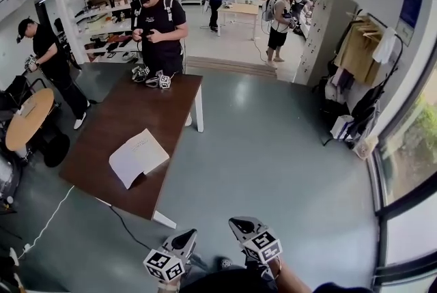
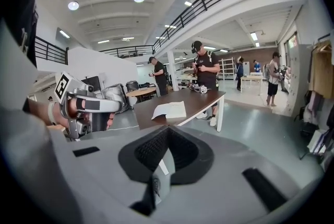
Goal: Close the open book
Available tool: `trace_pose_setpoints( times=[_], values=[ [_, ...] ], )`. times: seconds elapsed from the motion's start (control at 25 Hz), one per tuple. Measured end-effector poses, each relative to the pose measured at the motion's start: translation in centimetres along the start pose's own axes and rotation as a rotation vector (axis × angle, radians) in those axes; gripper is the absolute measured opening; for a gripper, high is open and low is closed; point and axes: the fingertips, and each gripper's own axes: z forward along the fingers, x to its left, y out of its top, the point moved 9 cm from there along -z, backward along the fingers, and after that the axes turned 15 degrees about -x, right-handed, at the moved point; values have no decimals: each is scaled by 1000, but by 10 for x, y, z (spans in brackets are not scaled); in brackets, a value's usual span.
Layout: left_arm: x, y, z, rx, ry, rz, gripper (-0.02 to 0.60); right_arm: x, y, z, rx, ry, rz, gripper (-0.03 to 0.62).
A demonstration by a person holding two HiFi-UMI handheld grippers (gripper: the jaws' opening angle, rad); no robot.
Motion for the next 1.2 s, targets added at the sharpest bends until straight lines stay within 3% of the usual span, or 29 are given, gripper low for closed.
trace_pose_setpoints(
  times=[0.28,0.8,1.2],
  values=[
    [53,14,5,17,-6,-30,3,20,8,50,52,21,-56,-14],
    [132,54,6,34,16,-32,3,18,28,141,57,37,-47,-13],
    [179,88,21,-5,-19,-27,3,17,55,195,48,32,-88,-13]
  ],
)
